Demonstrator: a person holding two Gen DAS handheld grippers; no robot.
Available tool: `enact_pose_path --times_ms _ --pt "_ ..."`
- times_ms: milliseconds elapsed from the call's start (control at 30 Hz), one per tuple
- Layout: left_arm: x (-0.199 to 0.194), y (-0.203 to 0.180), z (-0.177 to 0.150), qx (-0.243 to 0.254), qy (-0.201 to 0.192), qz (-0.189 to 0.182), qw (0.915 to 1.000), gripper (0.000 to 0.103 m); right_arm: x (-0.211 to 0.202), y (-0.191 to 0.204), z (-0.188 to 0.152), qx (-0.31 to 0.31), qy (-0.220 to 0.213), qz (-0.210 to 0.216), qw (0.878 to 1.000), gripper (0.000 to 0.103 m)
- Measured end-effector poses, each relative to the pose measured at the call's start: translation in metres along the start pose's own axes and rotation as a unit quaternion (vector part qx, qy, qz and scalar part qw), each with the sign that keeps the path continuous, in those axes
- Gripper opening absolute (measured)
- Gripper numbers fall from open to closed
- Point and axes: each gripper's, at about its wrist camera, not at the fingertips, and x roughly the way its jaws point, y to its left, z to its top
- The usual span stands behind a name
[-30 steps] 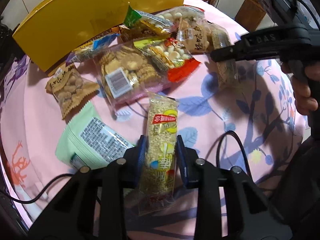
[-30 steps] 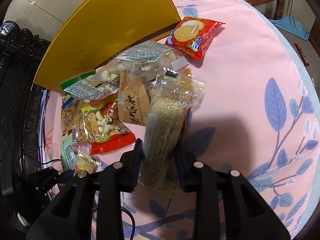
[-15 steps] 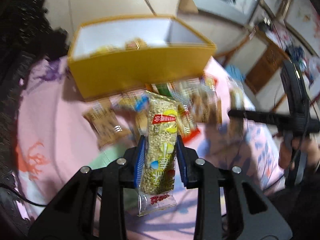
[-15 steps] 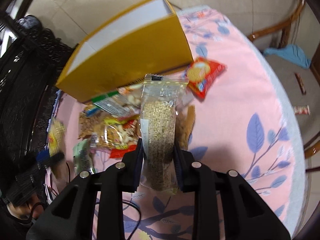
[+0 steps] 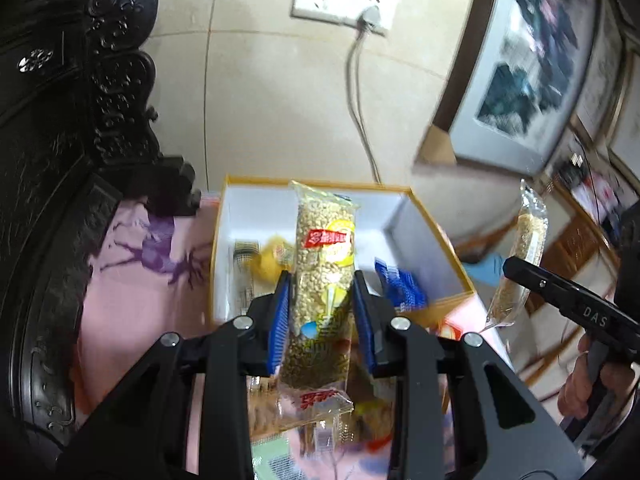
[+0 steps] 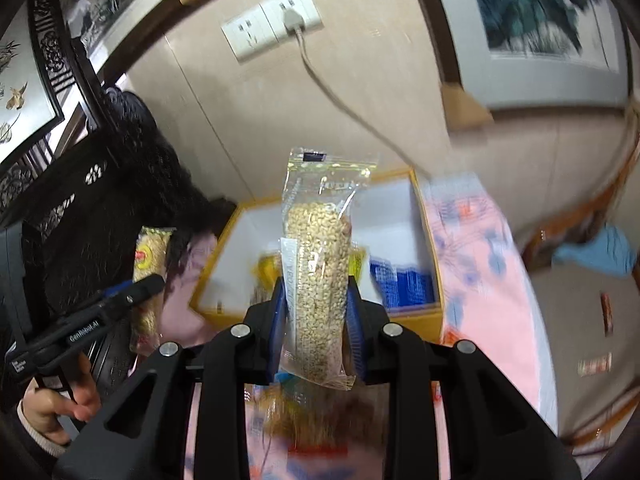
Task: Organize snacks
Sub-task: 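Lift both held snacks into the yellow box and open both grippers, then move both grippers back to the snack pile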
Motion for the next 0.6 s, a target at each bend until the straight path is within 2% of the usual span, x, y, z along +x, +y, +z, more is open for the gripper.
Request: enact_pose_path --times_ms 167,367,400,433,467,500,533,600 --pt "0.035 0.0 0.025 -0.008 -0.009 0.015 0.9998 0.03 0.033 0.002 0.026 -0.018 -0.014 -0.002 1.0 0.029" --pt "0.076 0.002 0.042 -0.009 0.001 0.029 0.9995 0.031 0.075 -0.005 0.035 -0.017 0.002 -0.007 1.0 0.029" --pt "0.083 0.002 0.043 -0.007 0.005 0.032 0.9995 0.033 0.085 -0.005 0.035 -0.019 0.012 -0.012 1.0 0.031" --pt "0.089 0.003 0.045 -0.008 0.01 0.033 0.9994 0.054 0.092 -0.005 0.035 -0.023 0.019 -0.021 0.999 0.039" --pt "0.093 0.004 0.045 -0.011 0.018 0.038 0.999 0.069 0.098 -0.005 0.035 -0.029 0.026 -0.037 0.999 0.048" --pt "0.094 0.005 0.046 -0.019 0.018 0.051 0.9983 0.086 0.101 -0.004 0.034 -0.037 0.03 -0.064 0.997 0.067" --pt "0.09 0.007 0.046 -0.028 0.009 0.059 0.9978 0.089 0.1 -0.004 0.032 -0.041 0.03 -0.071 0.996 0.071" --pt "0.079 0.009 0.046 -0.035 -0.009 0.053 0.998 0.092 0.095 -0.006 0.03 -0.042 0.028 -0.055 0.997 0.071"
